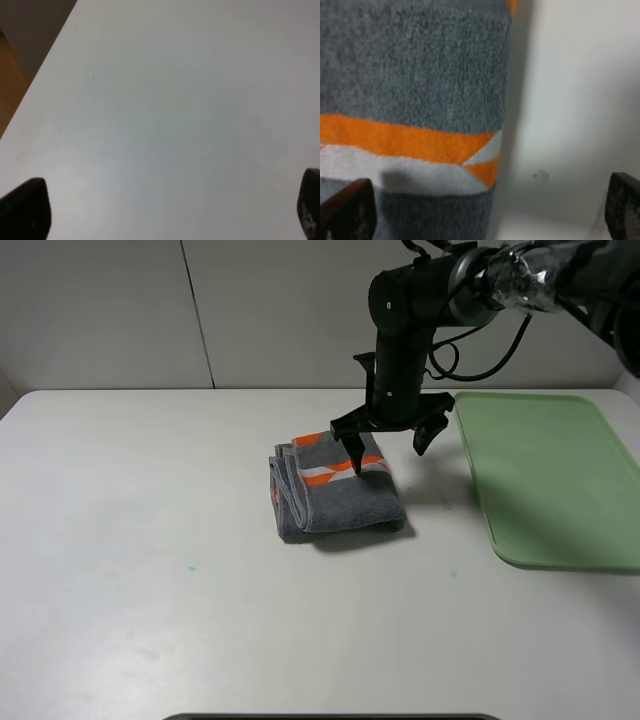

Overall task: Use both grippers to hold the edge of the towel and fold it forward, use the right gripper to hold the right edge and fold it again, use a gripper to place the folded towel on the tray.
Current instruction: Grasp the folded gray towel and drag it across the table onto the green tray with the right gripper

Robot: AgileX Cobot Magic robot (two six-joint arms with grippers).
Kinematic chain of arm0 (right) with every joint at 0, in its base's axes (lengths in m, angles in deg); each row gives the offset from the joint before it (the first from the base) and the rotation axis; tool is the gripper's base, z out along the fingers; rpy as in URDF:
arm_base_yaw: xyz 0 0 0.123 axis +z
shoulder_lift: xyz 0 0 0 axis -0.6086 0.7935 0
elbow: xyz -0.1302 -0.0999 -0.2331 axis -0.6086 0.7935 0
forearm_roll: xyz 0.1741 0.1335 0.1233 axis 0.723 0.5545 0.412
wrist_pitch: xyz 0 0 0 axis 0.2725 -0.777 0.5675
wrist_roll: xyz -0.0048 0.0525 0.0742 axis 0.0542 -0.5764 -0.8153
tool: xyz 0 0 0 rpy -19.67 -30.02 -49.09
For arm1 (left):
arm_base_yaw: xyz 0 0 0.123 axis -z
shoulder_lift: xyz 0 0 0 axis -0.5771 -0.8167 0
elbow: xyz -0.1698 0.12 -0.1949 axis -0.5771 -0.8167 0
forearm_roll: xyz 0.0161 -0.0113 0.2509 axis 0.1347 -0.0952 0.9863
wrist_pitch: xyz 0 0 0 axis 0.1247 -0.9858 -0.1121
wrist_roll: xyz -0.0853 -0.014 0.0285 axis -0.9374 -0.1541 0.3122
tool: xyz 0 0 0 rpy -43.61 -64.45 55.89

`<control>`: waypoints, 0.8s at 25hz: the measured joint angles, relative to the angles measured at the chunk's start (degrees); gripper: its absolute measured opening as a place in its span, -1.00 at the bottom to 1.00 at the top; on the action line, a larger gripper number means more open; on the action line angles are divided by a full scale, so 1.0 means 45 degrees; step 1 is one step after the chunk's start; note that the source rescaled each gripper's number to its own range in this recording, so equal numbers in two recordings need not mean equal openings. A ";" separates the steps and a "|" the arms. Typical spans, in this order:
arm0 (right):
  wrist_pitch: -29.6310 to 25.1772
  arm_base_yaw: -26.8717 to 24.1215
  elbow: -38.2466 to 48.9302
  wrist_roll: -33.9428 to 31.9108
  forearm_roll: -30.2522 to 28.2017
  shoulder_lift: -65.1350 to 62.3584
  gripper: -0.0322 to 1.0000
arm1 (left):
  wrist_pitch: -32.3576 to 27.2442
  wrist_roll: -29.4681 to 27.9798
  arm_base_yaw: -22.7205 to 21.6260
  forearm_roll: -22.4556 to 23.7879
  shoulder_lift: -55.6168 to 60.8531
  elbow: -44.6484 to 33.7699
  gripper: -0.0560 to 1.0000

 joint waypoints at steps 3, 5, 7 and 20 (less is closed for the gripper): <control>0.0089 0.0000 0.0000 0.0039 0.0000 0.0444 1.00 | 0.0000 0.0000 0.0000 0.0000 0.0000 0.0000 1.00; 0.0204 0.0000 0.0000 0.0039 0.0000 0.0558 1.00 | 0.0000 0.0000 0.0000 0.0000 0.0000 0.0000 1.00; 0.0381 0.0000 0.0000 0.0039 0.0039 0.0801 1.00 | 0.0000 0.0000 0.0000 0.0000 0.0000 0.0000 1.00; 0.0588 0.0038 -0.0131 0.0166 0.0844 0.1117 0.20 | 0.0000 0.0000 0.0000 0.0000 0.0000 0.0000 1.00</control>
